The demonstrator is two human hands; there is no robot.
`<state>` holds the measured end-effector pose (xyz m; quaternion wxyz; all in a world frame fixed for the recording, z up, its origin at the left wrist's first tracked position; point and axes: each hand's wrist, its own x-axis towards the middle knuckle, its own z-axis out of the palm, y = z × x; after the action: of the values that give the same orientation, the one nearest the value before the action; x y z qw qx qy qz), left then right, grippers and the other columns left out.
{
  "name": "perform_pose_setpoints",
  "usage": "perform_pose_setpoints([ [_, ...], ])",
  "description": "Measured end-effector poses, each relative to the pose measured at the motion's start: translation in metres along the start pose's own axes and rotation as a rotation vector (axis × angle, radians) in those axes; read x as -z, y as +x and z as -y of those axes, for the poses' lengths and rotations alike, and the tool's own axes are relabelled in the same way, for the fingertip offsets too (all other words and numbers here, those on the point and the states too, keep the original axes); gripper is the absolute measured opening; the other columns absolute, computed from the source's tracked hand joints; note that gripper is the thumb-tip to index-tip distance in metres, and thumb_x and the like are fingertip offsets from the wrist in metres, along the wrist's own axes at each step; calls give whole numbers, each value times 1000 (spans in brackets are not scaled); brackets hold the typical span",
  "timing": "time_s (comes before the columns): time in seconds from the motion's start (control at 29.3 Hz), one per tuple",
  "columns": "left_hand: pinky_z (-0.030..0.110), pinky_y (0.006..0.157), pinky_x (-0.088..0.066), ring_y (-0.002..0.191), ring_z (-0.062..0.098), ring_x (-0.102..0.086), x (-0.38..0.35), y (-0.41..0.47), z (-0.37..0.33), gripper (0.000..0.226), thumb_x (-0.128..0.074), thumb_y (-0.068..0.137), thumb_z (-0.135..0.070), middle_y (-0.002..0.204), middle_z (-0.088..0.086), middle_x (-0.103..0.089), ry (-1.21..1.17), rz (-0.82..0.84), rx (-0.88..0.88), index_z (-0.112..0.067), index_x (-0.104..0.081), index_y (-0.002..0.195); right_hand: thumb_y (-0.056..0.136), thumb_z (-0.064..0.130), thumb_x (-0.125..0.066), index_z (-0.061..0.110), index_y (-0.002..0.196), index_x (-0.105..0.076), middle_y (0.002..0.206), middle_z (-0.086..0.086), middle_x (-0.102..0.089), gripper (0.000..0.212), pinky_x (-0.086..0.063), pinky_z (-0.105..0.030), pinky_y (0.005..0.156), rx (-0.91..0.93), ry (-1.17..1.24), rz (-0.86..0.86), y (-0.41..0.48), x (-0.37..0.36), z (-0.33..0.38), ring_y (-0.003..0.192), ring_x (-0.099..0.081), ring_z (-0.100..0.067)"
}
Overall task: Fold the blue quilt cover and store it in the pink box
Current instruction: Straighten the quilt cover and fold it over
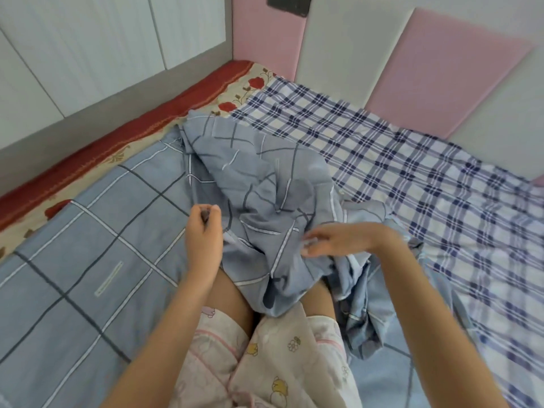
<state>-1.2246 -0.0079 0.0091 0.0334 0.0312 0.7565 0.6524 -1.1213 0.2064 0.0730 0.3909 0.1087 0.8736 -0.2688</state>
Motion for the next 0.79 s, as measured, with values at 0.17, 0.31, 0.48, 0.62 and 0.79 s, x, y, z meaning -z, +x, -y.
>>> perform_pose_setpoints([
  [0.17, 10, 49, -33, 48, -7, -45, 3, 0, -11, 33, -32, 94, -2, 66, -3, -43, -118, -85, 74, -17, -50, 71, 63, 77, -61, 21, 153, -9, 154, 6, -19, 118, -21, -33, 116, 139, 345, 103, 24, 20, 14, 142, -18, -12],
  [0.31, 14, 47, -28, 45, -4, -40, 9, 4, -19, 31, -31, 85, 4, 65, -2, -40, -119, -83, 62, -16, -46, 66, 83, 66, -52, 6, 151, -14, 156, -11, -21, 98, -36, -41, 105, -208, 659, -422, 83, 25, 22, 139, -29, -31],
  [0.48, 15, 43, -23, 43, 4, -30, 20, 3, -28, 29, -33, 85, 8, 60, 4, -33, -122, -49, -21, -12, -44, 68, 86, 24, -66, -4, 116, -57, 109, -18, -61, 42, -52, -35, 82, -435, 957, -519, 154, 3, -26, 96, -60, -28],
  [0.62, 14, 47, -27, 49, 5, -35, 34, 11, -25, 29, -42, 84, 9, 61, -1, -45, -17, 52, -100, -13, -52, 69, 87, 12, -54, 11, 67, -45, 63, -9, -44, 22, -32, -25, 49, -428, 1211, -704, 158, 7, -40, 53, -39, -17],
  [0.79, 10, 67, -46, 79, 5, -62, 52, 25, -27, 36, -63, 83, 3, 85, -12, -69, 303, 391, -261, -32, -66, 76, 100, 29, -44, 13, 87, -51, 82, -5, -51, 22, -37, -27, 66, -92, 760, -912, 108, 42, 7, 76, -47, -17],
])
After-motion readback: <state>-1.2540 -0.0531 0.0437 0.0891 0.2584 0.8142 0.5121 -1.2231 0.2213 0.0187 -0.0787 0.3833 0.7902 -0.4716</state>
